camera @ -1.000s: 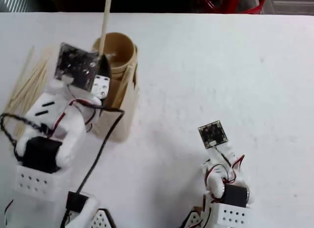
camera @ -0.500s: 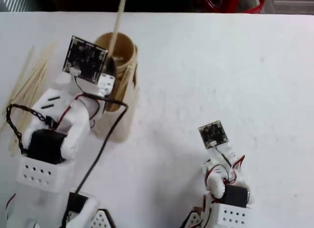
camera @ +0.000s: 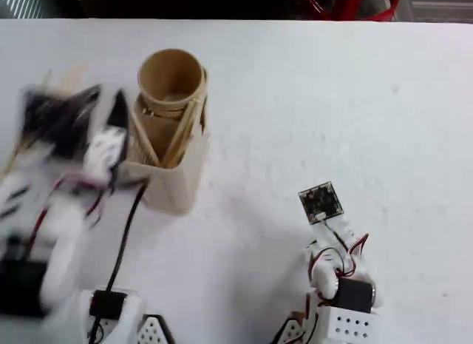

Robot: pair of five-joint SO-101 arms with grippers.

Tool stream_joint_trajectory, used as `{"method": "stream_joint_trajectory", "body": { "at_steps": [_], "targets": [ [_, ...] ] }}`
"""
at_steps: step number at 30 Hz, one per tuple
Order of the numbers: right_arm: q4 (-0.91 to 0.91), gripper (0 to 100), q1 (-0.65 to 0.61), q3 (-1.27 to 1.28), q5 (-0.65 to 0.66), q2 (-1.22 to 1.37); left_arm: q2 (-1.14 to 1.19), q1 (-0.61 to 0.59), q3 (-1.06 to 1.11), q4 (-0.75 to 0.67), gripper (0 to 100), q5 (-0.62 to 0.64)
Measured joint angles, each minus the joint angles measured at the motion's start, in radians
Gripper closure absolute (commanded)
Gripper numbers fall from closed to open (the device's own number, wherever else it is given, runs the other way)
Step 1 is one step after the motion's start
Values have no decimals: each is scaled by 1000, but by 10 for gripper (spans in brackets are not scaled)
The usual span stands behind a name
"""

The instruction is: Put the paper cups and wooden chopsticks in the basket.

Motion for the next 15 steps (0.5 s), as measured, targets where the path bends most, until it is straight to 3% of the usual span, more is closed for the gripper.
{"method": "stream_joint_trajectory", "body": {
  "at_steps": [4,7,12,15],
  "targets": [
    [0,979,0,0,0,0,-161,-157,-5,37,888,-103],
    [0,979,0,0,0,0,-132,-276,166,17,884,-213],
    [0,979,0,0,0,0,61,-480,569,-221,884,-269],
    [0,979,0,0,0,0,218,-540,684,-295,884,-272]
  ]
}}
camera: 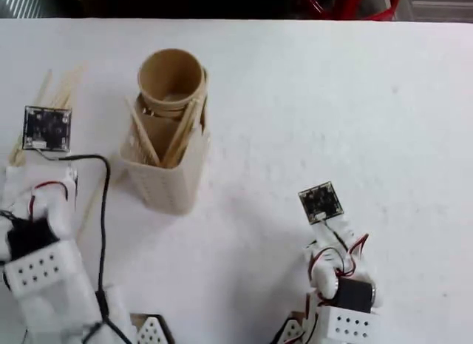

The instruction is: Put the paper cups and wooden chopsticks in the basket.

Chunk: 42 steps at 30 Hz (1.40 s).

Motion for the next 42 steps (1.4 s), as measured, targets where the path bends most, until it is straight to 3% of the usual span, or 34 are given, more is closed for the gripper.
{"method": "stream_joint_trajectory", "body": {
  "at_steps": [6,11,19,33,42],
  "targets": [
    [0,979,0,0,0,0,298,-32,-9,87,881,-14],
    [0,979,0,0,0,0,494,15,-60,170,842,-80],
    [0,979,0,0,0,0,715,23,-178,178,842,-112],
    [0,979,0,0,0,0,778,-8,-282,184,843,-394],
    [0,979,0,0,0,0,778,-8,-253,183,843,-493]
  ]
}}
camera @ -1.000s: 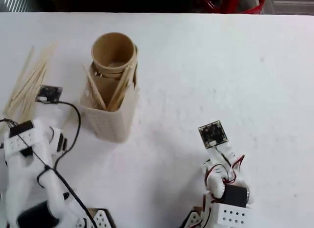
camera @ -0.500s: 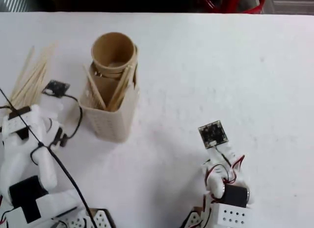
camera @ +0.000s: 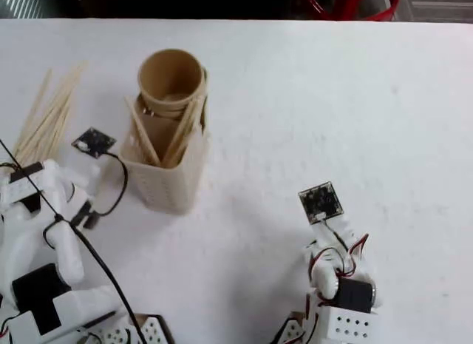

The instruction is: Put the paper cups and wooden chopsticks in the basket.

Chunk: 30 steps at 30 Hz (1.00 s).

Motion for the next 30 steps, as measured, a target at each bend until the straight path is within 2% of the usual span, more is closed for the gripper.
{"method": "stream_joint_trajectory", "body": {
  "at_steps": [6,12,19,25,30],
  "targets": [
    [0,979,0,0,0,0,100,0,-9,-5,847,0],
    [0,979,0,0,0,0,255,-2,-95,-2,982,2],
    [0,979,0,0,0,0,299,-12,-137,11,977,3],
    [0,979,0,0,0,0,318,-38,-244,141,977,3],
    [0,979,0,0,0,0,342,-104,-359,238,977,0]
  ]
}}
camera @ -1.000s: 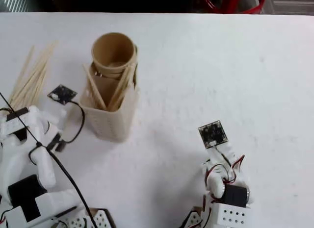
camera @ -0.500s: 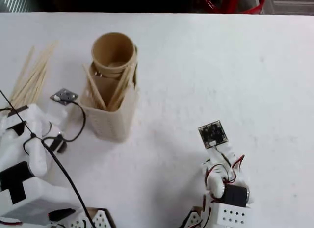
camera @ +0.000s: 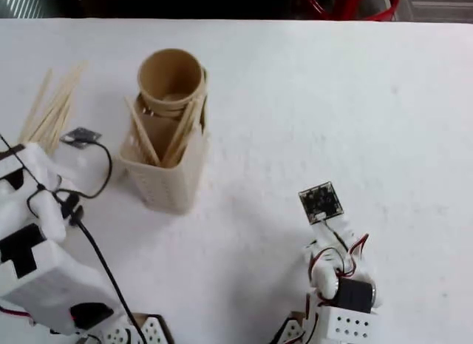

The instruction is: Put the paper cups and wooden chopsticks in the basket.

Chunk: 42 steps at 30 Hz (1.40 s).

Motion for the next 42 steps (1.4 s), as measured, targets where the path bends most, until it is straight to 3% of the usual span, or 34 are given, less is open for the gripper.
{"method": "stream_joint_trajectory", "body": {
  "at_steps": [7,16,22,27,33,37,42],
  "targets": [
    [0,979,0,0,0,0,-207,-71,32,18,977,-9],
    [0,979,0,0,0,0,-864,-32,356,-26,977,55],
    [0,979,0,0,0,0,-1303,123,370,-26,978,310],
    [0,979,0,0,0,0,-1522,356,241,-28,978,612],
    [0,979,0,0,0,0,-1540,638,146,-199,978,789],
    [0,979,0,0,0,0,-1485,723,144,-359,977,847],
    [0,979,0,0,0,0,-1272,749,127,-430,977,879]
  ]
}}
